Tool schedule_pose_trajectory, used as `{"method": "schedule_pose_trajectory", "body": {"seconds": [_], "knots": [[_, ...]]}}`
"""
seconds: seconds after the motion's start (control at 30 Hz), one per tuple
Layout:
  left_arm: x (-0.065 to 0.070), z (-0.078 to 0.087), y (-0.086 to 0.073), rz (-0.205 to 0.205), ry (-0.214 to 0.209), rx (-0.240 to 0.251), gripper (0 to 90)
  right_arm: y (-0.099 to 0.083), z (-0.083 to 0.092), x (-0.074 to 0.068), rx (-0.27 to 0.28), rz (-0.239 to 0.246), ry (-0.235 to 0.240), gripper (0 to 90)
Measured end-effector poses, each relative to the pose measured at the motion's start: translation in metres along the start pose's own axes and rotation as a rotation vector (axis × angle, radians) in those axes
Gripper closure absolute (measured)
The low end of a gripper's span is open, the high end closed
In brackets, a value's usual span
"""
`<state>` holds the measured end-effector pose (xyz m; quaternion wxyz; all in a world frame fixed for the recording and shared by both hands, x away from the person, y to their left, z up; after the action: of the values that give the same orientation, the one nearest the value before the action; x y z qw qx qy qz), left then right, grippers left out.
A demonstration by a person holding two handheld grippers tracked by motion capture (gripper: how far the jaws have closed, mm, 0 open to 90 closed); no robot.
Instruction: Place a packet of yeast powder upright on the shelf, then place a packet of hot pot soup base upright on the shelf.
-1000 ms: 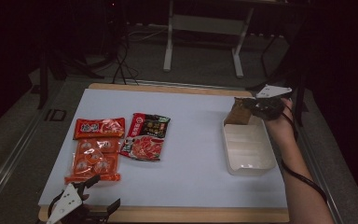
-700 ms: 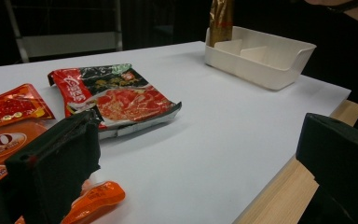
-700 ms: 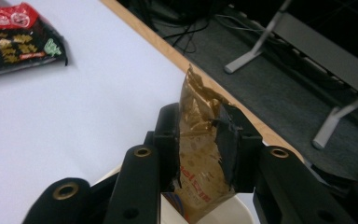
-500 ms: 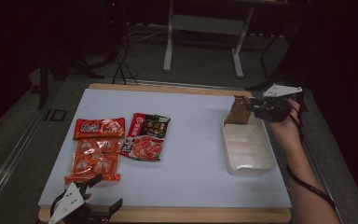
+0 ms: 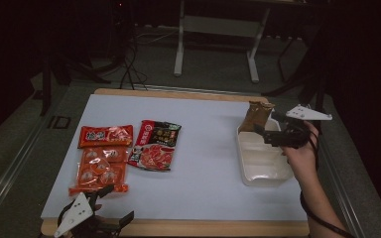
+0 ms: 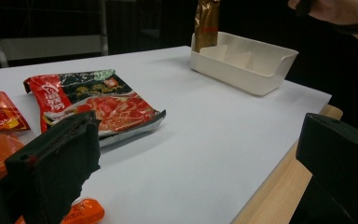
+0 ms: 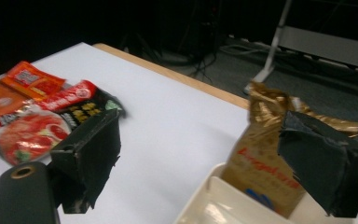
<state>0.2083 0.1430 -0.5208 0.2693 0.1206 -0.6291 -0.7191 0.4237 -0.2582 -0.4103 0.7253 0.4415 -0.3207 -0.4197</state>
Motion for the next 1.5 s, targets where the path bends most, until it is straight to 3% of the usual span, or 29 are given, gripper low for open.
{"method": "schedule_pose_trajectory", "body": {"seconds": [0.1,0.17,0.27,0.37,0.53,0.73,0.9,1.07,1.2,1.27,1.33,1.4,1.43,1.5], "knots": [[0.003,-0.002,0.001,0.004,-0.019,0.010,0.3,-0.004,0.010,-0.010,0.034,-0.035,0.017,13.8],[0.003,-0.003,0.002,0.002,-0.019,0.007,0.3,-0.010,0.013,-0.018,0.015,-0.009,0.046,15.0],[0.001,-0.006,0.003,-0.011,0.001,-0.045,0.3,-0.015,0.021,-0.032,0.028,0.016,0.093,20.1],[-0.001,-0.007,0.009,-0.018,0.015,-0.034,0.3,-0.019,0.030,-0.047,0.061,0.034,0.130,18.7],[-0.002,-0.010,0.019,-0.009,0.007,-0.042,0.3,-0.024,0.043,-0.063,0.078,0.055,0.144,14.2],[-0.003,-0.018,0.024,0.042,-0.028,-0.095,0.3,-0.029,0.061,-0.077,0.088,0.035,0.156,13.6],[-0.010,-0.022,0.033,0.040,-0.032,-0.127,0.3,-0.031,0.077,-0.089,0.099,0.008,0.206,13.6],[-0.023,-0.022,0.045,0.036,-0.004,-0.129,3.5,-0.031,0.093,-0.101,0.140,-0.002,0.254,13.6],[-0.039,-0.021,0.052,0.068,0.059,-0.148,7.7,-0.034,0.102,-0.107,0.159,0.010,0.266,13.6],[-0.046,-0.022,0.054,0.086,0.067,-0.157,10.3,-0.035,0.105,-0.107,0.176,0.009,0.255,13.7],[-0.052,-0.023,0.056,0.102,0.073,-0.158,14.4,-0.038,0.108,-0.110,0.179,-0.005,0.279,13.7],[-0.058,-0.025,0.056,0.115,0.105,-0.165,15.2,-0.041,0.109,-0.111,0.181,0.002,0.274,13.7],[-0.060,-0.026,0.056,0.125,0.095,-0.167,16.9,-0.042,0.109,-0.113,0.180,0.003,0.282,13.7],[-0.065,-0.030,0.056,0.119,0.117,-0.184,18.4,-0.045,0.109,-0.114,0.182,0.007,0.286,13.7]]}}
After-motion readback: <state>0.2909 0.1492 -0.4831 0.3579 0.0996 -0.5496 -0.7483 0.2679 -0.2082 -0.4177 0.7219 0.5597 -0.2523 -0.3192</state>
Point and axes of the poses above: each handheld gripper's, and its own axes: z roughly backward along the jaws, y roughly out of its top, x roughly to its right, the point moved 9 cm from there along -z, roughly forward along the jaws, and after that the axes turned 13 degrees about -y, right-handed, at the moved point
